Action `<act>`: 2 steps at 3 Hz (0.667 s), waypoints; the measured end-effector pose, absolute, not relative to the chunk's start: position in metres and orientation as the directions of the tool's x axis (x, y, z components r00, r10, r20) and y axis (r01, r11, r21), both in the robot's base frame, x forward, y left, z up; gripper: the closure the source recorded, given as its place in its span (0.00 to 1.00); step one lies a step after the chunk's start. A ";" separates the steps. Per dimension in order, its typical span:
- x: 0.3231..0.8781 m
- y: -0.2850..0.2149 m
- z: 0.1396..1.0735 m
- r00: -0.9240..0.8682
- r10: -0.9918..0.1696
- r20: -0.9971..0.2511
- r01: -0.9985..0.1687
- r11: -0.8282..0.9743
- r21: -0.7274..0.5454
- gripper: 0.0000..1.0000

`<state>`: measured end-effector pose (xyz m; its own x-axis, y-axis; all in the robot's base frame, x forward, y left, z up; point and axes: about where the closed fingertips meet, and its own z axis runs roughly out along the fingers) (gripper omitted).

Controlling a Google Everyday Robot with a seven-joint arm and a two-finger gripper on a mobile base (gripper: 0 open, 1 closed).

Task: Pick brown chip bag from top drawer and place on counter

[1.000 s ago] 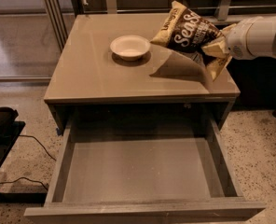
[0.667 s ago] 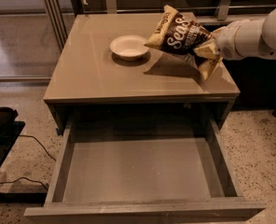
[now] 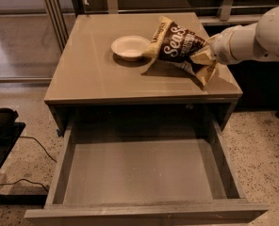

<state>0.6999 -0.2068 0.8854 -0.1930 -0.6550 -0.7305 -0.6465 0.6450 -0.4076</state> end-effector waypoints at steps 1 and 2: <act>0.700 -0.207 0.885 -0.193 -0.655 -0.731 -0.647 0.645 -0.408 0.58; 0.700 -0.207 0.885 -0.193 -0.655 -0.731 -0.647 0.645 -0.408 0.35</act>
Offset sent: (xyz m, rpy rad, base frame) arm 0.0000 0.0000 0.0000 0.0000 0.0000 0.0000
